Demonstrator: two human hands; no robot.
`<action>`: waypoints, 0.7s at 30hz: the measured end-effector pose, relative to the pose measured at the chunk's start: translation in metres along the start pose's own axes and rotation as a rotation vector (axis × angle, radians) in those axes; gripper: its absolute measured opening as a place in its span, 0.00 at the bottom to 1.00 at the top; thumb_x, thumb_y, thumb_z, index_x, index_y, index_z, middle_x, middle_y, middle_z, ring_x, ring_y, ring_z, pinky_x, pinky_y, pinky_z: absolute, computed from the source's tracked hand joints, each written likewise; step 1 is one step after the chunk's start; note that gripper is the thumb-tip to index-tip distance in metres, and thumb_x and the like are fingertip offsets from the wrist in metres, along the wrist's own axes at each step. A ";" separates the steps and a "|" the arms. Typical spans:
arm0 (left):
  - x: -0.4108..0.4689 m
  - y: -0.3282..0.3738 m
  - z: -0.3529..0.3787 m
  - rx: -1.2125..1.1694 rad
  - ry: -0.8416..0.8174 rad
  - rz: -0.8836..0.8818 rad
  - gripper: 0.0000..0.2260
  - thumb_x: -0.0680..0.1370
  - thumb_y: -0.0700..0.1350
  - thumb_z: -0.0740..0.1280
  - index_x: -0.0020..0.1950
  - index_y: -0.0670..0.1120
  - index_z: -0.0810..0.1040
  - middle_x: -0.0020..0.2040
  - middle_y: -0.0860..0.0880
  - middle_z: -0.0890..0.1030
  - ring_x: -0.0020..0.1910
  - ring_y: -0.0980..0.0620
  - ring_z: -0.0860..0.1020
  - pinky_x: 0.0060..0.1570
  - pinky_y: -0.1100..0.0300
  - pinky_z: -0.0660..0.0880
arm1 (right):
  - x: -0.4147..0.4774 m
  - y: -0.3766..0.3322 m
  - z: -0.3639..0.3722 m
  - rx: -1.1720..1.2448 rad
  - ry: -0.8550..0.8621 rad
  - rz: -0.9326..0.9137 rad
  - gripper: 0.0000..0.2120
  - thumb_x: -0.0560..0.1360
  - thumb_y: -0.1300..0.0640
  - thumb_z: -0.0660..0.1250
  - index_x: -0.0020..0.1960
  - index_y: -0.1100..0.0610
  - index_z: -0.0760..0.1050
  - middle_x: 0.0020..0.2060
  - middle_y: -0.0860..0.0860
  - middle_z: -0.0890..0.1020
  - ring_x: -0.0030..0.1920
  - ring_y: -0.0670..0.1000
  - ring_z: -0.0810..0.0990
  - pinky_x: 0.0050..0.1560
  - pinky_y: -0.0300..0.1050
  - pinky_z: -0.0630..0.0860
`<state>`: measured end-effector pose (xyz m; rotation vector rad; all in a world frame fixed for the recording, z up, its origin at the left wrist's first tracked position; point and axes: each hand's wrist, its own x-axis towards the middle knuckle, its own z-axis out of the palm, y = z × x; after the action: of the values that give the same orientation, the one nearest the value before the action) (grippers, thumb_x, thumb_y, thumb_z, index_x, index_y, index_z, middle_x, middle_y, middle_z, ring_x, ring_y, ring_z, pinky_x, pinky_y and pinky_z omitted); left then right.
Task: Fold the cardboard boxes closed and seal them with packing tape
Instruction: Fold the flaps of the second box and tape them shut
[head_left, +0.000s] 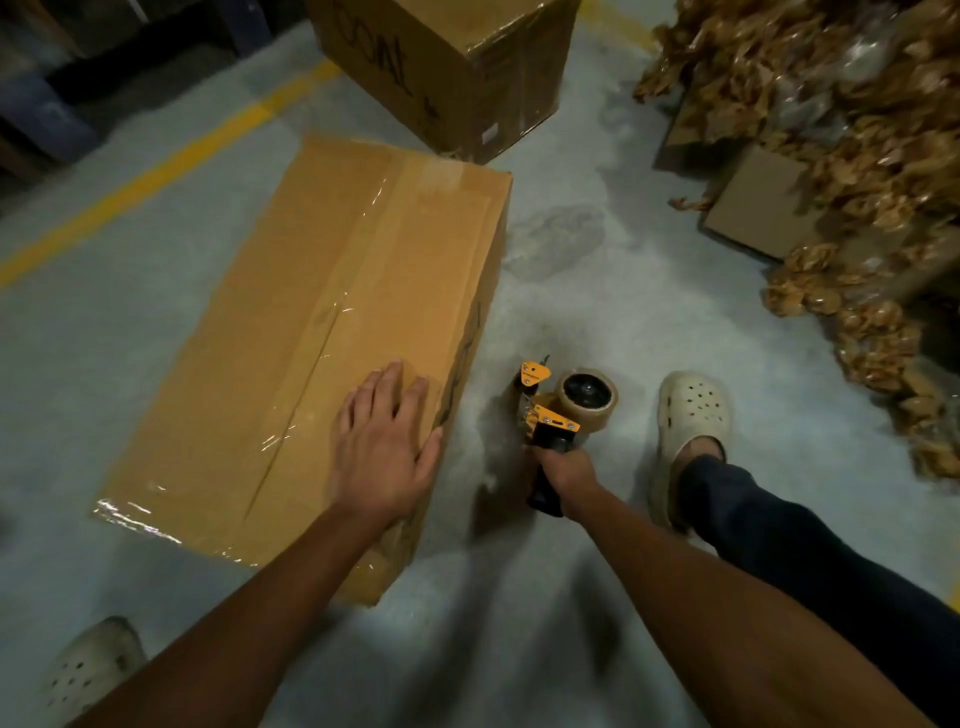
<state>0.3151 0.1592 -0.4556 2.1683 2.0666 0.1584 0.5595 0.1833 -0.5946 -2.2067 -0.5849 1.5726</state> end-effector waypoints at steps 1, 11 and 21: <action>0.000 0.000 0.000 0.001 0.002 -0.004 0.26 0.80 0.59 0.56 0.76 0.50 0.64 0.78 0.43 0.61 0.75 0.42 0.60 0.74 0.43 0.58 | 0.008 0.005 0.003 -0.042 0.013 0.002 0.31 0.52 0.38 0.77 0.47 0.57 0.79 0.46 0.59 0.84 0.47 0.61 0.84 0.52 0.59 0.81; -0.021 -0.022 -0.011 -0.025 -0.057 0.017 0.26 0.83 0.56 0.48 0.79 0.50 0.62 0.81 0.46 0.58 0.80 0.46 0.54 0.77 0.46 0.53 | -0.065 -0.021 0.034 -0.179 0.146 -0.066 0.23 0.70 0.49 0.66 0.62 0.59 0.74 0.55 0.62 0.80 0.53 0.65 0.79 0.52 0.60 0.79; -0.066 -0.080 -0.011 -0.070 0.040 -0.609 0.25 0.81 0.57 0.52 0.78 0.53 0.61 0.80 0.41 0.54 0.79 0.37 0.48 0.73 0.32 0.46 | -0.209 -0.026 0.134 -0.511 0.004 -1.254 0.16 0.78 0.59 0.56 0.60 0.61 0.77 0.68 0.60 0.72 0.70 0.60 0.69 0.70 0.52 0.67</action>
<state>0.2311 0.0969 -0.4569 1.4166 2.5815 0.1982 0.3684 0.1026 -0.4564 -1.4300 -2.0016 0.7435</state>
